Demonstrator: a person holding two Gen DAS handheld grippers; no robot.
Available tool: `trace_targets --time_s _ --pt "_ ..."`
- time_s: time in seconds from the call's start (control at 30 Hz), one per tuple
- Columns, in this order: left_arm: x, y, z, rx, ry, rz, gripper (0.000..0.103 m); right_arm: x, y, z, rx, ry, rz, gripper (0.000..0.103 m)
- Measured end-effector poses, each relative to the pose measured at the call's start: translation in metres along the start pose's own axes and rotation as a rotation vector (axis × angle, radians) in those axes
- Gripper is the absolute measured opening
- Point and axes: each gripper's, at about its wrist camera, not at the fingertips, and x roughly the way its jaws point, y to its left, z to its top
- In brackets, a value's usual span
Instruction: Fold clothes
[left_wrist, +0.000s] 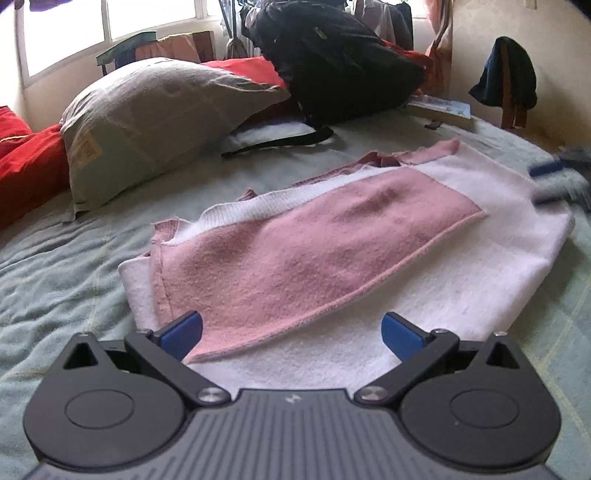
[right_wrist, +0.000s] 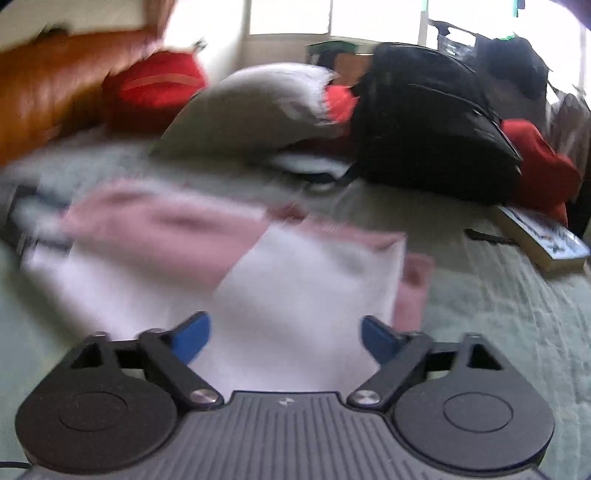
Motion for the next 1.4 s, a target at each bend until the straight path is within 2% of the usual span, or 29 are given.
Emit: trace_targets --time_s 0.1,0.27,0.43,0.47,0.53,0.57,0.67,0.8,1.03,1.07,1.13,1.2,1.23,1.3,1.4 --pt "-0.011 -0.010 -0.003 0.001 -0.018 -0.011 0.102 0.020 -0.044 0.012 0.161 0.005 0.018 0.063" --pt "-0.038 -0.034 -0.009 0.012 -0.068 -0.092 0.102 0.049 -0.092 0.006 0.381 0.024 0.182 0.058" --pt "-0.038 -0.040 -0.011 0.021 -0.064 -0.102 0.102 0.084 -0.113 0.007 0.530 0.037 0.305 0.058" --pt "-0.038 -0.041 -0.011 0.023 -0.063 -0.102 0.102 0.092 -0.118 0.007 0.561 0.040 0.327 0.053" --pt "-0.037 -0.043 -0.012 0.027 -0.061 -0.104 0.102 0.097 -0.125 0.000 0.630 0.031 0.327 0.030" --pt "-0.037 -0.044 -0.012 0.029 -0.059 -0.105 0.102 0.097 -0.129 -0.004 0.662 0.030 0.313 0.014" --pt "-0.036 -0.047 -0.013 0.034 -0.056 -0.107 0.102 0.087 -0.134 -0.016 0.719 -0.004 0.328 0.013" --pt "-0.035 -0.050 -0.014 0.042 -0.051 -0.110 0.102 0.063 -0.121 -0.009 0.631 -0.031 0.259 0.012" --pt "-0.032 -0.045 -0.010 0.038 -0.059 -0.083 0.102 0.065 -0.117 -0.005 0.583 0.014 0.171 0.012" --pt "-0.032 -0.044 -0.008 0.045 -0.066 -0.070 0.102 0.058 -0.114 -0.003 0.566 0.010 0.143 0.015" --pt "-0.033 -0.041 -0.004 0.058 -0.077 -0.043 0.102 0.037 -0.101 0.002 0.488 -0.019 0.057 0.026" --pt "-0.031 -0.036 0.000 0.069 -0.090 -0.007 0.102 0.013 -0.077 0.008 0.350 -0.071 -0.039 0.048" --pt "-0.027 -0.033 0.001 0.071 -0.085 0.013 0.102 0.001 -0.062 0.010 0.277 -0.100 -0.062 0.051" --pt "-0.018 -0.028 -0.001 0.059 -0.057 0.030 0.102 -0.013 -0.035 0.010 0.174 -0.114 -0.049 0.057" --pt "-0.009 -0.025 -0.011 0.044 -0.010 0.006 0.102 -0.010 -0.005 -0.004 0.075 -0.049 -0.012 0.057"
